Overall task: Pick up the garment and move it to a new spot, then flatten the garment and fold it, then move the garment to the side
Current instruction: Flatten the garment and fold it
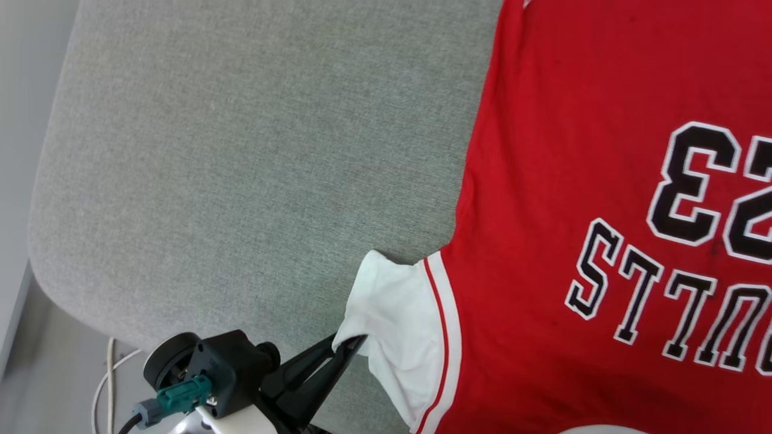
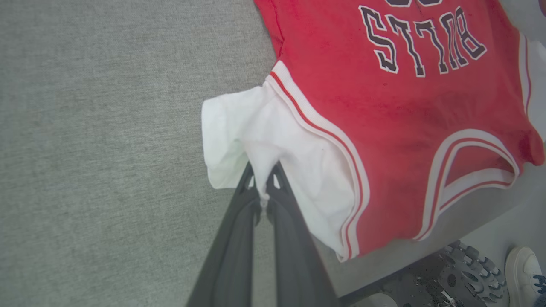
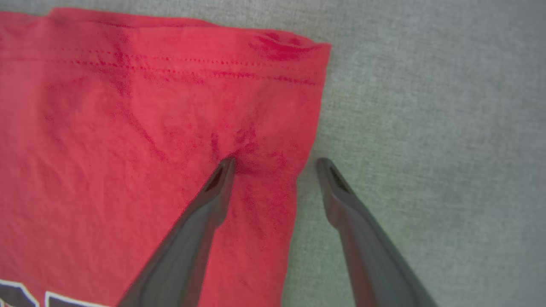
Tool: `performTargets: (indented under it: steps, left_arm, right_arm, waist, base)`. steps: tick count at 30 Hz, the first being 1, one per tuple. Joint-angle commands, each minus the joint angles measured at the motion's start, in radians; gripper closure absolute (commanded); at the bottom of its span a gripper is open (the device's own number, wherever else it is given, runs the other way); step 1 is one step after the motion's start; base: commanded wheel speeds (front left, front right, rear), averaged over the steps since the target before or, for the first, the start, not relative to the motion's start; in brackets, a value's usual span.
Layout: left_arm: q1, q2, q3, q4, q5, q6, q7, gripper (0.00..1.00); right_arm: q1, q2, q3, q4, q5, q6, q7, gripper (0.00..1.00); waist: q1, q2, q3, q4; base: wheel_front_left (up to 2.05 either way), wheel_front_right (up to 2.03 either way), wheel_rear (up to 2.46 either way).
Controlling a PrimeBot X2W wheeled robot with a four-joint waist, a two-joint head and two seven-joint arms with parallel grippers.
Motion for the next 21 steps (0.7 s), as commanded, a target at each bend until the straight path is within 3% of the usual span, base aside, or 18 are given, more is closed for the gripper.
performTargets:
  steps: [1,9,11,21]
  left_arm:
    - [-0.021,-0.009,-0.004,0.001,-0.001,-0.007,-0.009,1.0]
    - [-0.041,-0.025,-0.011,0.03,-0.007,-0.024,-0.03,1.0]
    - [-0.044,-0.027,-0.011,0.038,-0.006,-0.027,-0.035,1.0]
    - [-0.04,-0.038,-0.011,0.077,-0.014,-0.024,-0.052,1.0]
  right_arm:
    - [-0.017,-0.015,0.011,0.01,-0.019,0.0,0.004,0.0]
    - [0.055,0.004,0.03,0.044,-0.031,0.0,0.025,0.0]
    - [0.08,-0.001,0.032,0.046,-0.02,0.0,0.035,1.0]
    - [0.145,-0.014,0.023,0.034,-0.004,0.0,0.02,1.0]
  waist:
    - [-0.0002,0.0,0.038,0.035]
    - [-0.0002,0.0,0.058,0.055]
    - [-0.0002,0.0,0.057,0.057]
    - [-0.0002,0.0,-0.015,0.022]
  base:
    - [0.0,0.0,0.0]
    - [0.0,0.0,0.0]
    - [0.0,0.0,0.0]
    - [0.0,0.0,0.0]
